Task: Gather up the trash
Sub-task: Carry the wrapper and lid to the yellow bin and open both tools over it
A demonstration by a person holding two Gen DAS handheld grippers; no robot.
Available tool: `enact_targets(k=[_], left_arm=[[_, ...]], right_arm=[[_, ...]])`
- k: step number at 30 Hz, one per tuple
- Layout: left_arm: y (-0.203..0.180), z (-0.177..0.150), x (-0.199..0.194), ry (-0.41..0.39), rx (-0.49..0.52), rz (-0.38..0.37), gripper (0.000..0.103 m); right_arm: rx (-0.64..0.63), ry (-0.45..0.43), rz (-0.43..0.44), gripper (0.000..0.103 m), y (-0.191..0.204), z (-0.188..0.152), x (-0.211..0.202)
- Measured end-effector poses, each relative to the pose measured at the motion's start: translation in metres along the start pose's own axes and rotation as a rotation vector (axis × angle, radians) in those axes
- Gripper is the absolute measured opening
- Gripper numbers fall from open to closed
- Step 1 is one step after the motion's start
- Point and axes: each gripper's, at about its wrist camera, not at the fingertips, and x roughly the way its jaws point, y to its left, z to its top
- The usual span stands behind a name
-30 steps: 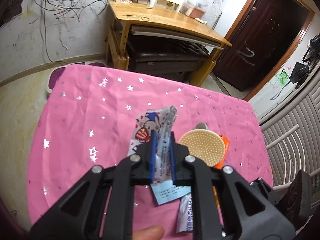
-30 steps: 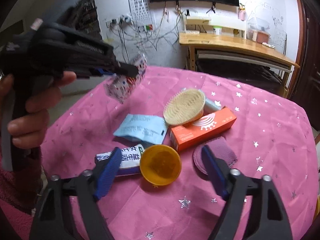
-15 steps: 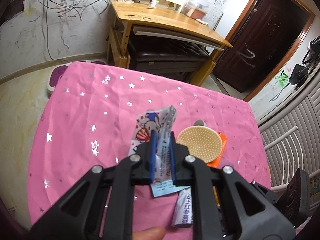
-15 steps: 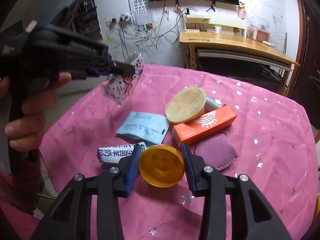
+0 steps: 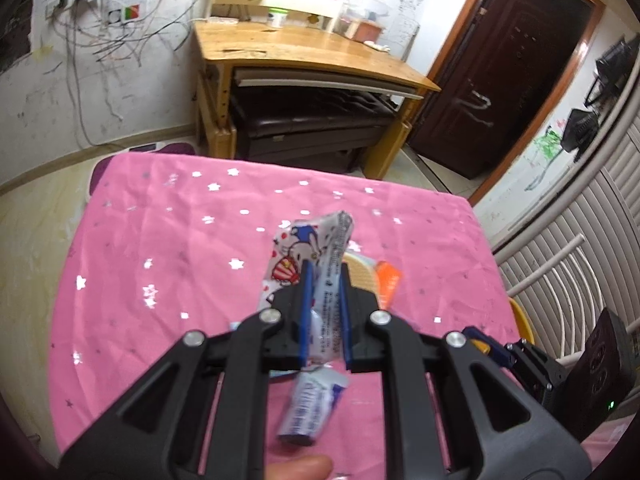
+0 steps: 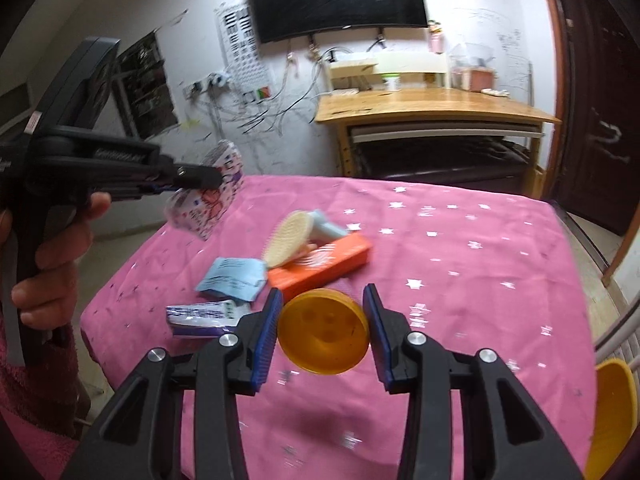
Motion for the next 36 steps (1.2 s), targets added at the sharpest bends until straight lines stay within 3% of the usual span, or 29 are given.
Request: enact_targets(k=[7,23,36], left_arm=[[-0.057,-0.003,0.007,0.023,0.082,-0.052,0.011],[-0.2,-0.031,0.052,0.122,0.291,-0.188,0.011],[-0.278,-0.064,0.082,0.204,0.425,-0.229,0.011]], right_arm=[[0.096,-0.062,-0.063,0.035,-0.051,-0.012,-0.035],[0.336,-0.156,-0.291,0.036,-0.185,-0.075,-0.128],[0.472,-0.145,-0.403,0.036,-0.25,-0.115,-0.143]])
